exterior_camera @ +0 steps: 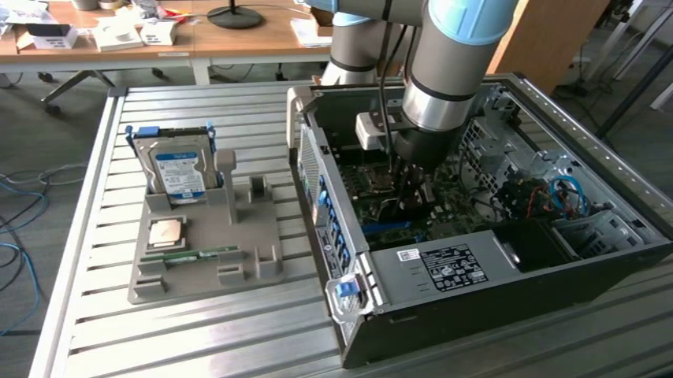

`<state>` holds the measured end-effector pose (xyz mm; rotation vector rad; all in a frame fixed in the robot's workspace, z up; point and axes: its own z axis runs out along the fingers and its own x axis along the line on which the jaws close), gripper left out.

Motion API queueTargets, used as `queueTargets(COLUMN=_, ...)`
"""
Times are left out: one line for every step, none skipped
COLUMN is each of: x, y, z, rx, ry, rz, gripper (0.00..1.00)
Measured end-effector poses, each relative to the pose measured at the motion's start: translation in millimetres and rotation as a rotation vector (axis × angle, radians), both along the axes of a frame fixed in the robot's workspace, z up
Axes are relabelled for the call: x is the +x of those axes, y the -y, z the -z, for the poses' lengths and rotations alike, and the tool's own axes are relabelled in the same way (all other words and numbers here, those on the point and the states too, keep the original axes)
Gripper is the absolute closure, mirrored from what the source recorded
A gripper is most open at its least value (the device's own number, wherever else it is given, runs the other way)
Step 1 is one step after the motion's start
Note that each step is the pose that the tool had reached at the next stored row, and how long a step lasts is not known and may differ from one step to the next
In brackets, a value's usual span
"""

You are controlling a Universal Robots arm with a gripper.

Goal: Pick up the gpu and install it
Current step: 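Insert the gpu into the slot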

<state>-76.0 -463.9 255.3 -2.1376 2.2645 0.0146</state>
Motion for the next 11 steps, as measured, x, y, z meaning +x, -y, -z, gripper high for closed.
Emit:
queueTargets(x=0.0, y=0.0, z=0.0, rx=0.0000, ry=0.0000, rz=0.000, gripper=0.74)
queueTargets(x=0.0, y=0.0, z=0.1, rx=-0.0001, ry=0.0000, rz=0.000, gripper=0.74)
queueTargets(x=0.0, y=0.0, z=0.4, rx=-0.0001, ry=0.0000, rz=0.000, gripper=0.74)
queueTargets(x=0.0, y=0.0, z=0.8, rx=-0.0001, ry=0.0000, rz=0.000, gripper=0.74)
queueTargets(x=0.0, y=0.0, z=1.0, rx=-0.0002, ry=-0.0001, rz=0.000, gripper=0.74)
queueTargets(x=0.0, y=0.0, z=1.1, rx=-0.0003, ry=-0.0001, rz=0.000, gripper=0.74)
queueTargets(x=0.0, y=0.0, z=1.2, rx=0.0000, ry=0.0000, rz=0.000, gripper=0.74)
queueTargets(x=0.0, y=0.0, z=1.2, rx=0.0000, ry=0.0000, rz=0.000, gripper=0.74)
queueTargets(x=0.0, y=-0.1, z=1.3, rx=0.0001, ry=0.0001, rz=0.000, gripper=0.74)
queueTargets(x=0.0, y=-0.6, z=1.4, rx=0.0003, ry=0.0002, rz=0.000, gripper=0.74)
queueTargets(x=0.0, y=-0.9, z=1.4, rx=0.0002, ry=0.0002, rz=0.000, gripper=0.74)
